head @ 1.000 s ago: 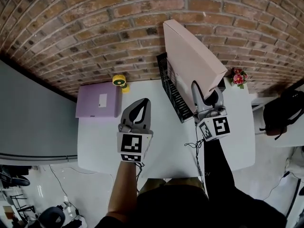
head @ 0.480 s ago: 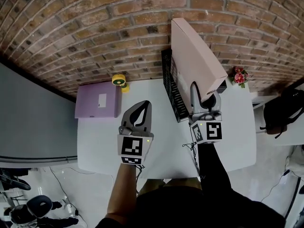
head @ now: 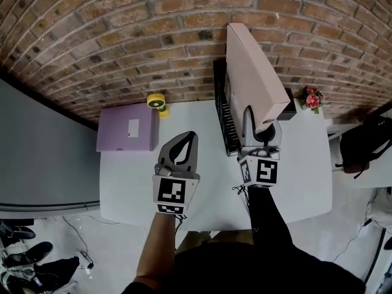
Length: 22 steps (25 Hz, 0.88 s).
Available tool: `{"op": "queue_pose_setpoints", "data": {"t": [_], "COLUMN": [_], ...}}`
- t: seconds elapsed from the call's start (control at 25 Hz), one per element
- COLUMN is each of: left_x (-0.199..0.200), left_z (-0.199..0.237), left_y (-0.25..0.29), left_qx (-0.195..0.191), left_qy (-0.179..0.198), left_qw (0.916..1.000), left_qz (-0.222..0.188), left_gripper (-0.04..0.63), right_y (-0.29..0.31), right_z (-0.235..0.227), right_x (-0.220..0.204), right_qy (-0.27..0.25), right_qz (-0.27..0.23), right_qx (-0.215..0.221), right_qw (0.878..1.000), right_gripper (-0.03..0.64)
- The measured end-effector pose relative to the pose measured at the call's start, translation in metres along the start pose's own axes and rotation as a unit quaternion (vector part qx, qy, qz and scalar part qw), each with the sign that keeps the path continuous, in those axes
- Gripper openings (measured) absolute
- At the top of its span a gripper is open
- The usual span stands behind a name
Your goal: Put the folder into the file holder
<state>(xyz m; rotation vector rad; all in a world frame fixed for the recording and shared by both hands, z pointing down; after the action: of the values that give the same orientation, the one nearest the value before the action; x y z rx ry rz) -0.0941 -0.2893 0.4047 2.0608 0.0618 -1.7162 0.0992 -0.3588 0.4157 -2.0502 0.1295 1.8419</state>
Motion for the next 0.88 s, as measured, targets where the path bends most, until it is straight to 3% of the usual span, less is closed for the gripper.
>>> {"op": "queue_pose_setpoints", "data": {"t": [0.28,0.64,0.88], "left_x": [-0.013,-0.031,-0.044], "left_z": [0.021,0.033,0.043], "left_y": [-0.010,-0.023,-0.034], "left_qx": [-0.005,-0.024,-0.032], "left_qy": [0.001,0.005,0.005], "left_qw": [0.9999,0.9996,0.9994], "left_qz": [0.010,0.013,0.014], "left_gripper": [0.008,0.009,0.009], "right_y": [0.001,0.003,0.003], "right_z": [0.015,0.035,0.050], "right_x": [-0.012,-0.005,-0.030], "right_qy": [-0.008,0.023,0.019], "right_qz": [-0.001,-0.037,-0.021], "right_qx": [-0.031,-0.098,-0.109], "right_qw": [0.999,0.994,0.994], "right_gripper": [0.149,0.149,0.149]}}
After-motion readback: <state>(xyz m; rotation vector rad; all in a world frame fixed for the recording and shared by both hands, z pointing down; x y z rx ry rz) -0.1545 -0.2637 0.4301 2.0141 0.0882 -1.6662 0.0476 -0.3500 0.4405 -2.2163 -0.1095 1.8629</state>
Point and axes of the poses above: the fingertips, and each gripper's own axes: y forward along the fingers, z to its left, x out of its top, the point moved 6 cm from there along -y, backward along the fingers, and after that the axes turned 3 degrees about z, right-handed, at the moved point
